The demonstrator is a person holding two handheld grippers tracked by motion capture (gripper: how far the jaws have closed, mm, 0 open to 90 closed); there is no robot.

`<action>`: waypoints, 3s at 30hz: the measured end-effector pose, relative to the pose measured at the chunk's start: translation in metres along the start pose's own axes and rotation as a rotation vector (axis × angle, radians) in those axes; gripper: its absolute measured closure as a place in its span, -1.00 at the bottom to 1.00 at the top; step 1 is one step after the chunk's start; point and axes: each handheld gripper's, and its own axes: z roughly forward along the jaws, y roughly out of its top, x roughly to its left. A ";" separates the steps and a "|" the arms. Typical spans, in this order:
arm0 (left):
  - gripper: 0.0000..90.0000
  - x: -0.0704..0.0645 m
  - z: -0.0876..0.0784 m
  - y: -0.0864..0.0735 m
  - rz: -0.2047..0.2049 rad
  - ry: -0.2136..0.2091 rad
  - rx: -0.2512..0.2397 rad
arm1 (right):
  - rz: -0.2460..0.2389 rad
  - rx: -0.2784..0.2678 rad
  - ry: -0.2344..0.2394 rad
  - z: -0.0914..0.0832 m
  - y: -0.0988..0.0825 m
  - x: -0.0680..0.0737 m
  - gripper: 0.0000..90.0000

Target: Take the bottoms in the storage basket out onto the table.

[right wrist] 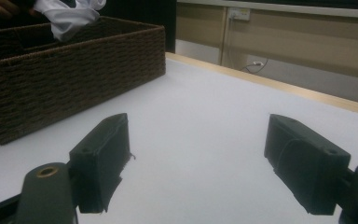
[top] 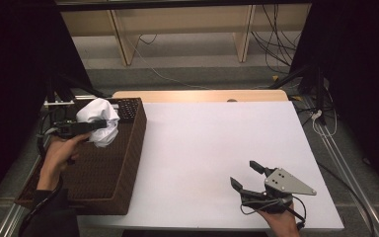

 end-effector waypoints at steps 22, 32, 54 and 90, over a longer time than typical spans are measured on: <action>0.19 -0.043 -0.005 0.008 0.052 -0.137 -0.066 | -0.001 -0.006 0.000 0.000 0.000 0.000 -0.48; 0.19 -0.079 0.004 0.008 0.125 -0.201 -0.050 | -0.001 -0.006 0.001 0.000 0.000 0.000 -0.48; 0.19 -0.135 0.026 -0.004 0.237 -0.308 0.018 | 0.001 -0.004 0.002 0.001 -0.001 -0.001 -0.48; 0.19 -0.200 0.104 -0.041 0.364 -0.324 0.205 | 0.021 -0.001 -0.001 0.002 -0.002 -0.003 -0.48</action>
